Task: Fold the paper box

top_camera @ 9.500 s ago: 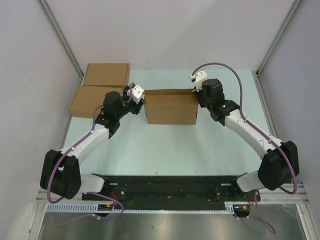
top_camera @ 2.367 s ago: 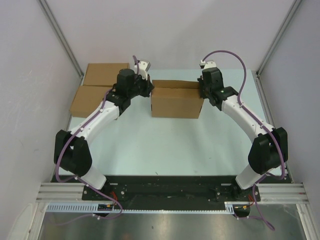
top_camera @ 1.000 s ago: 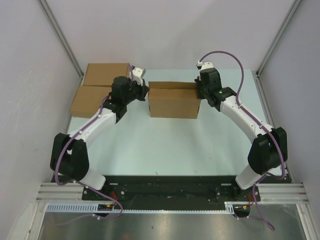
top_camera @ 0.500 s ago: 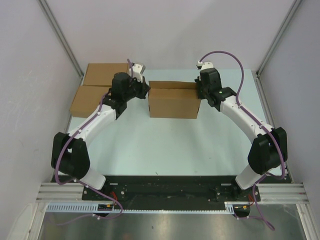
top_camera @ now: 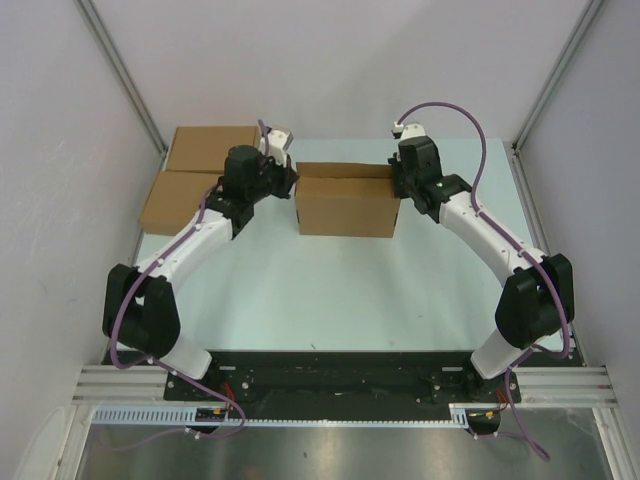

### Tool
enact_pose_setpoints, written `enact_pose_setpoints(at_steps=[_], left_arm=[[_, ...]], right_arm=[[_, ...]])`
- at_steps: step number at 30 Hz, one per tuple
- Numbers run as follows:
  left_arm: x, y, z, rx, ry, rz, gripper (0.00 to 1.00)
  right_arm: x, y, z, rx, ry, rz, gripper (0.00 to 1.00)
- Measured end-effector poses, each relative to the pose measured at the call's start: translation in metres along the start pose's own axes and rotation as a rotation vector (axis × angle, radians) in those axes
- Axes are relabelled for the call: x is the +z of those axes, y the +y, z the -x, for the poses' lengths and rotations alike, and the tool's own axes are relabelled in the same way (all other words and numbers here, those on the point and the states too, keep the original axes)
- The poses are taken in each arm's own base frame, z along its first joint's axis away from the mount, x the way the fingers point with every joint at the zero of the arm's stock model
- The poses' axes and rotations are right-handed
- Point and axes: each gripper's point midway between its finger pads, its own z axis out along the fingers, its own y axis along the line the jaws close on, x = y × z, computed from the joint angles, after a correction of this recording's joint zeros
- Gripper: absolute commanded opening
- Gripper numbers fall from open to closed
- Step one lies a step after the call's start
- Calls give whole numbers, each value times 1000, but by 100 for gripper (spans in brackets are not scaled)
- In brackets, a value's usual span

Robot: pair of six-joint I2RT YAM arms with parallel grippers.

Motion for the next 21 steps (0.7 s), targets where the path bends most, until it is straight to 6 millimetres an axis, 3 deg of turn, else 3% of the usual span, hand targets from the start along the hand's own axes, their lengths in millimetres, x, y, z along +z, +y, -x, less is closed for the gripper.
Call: enact_pose_setpoints(at_steps=[9, 21], left_arm=[[-1, 10, -3, 52, -9, 1, 0], [1, 8, -4, 65, -72, -15, 0]], right_arm=[[0, 4, 0, -4, -2, 9, 4], [0, 5, 0, -5, -3, 9, 4]])
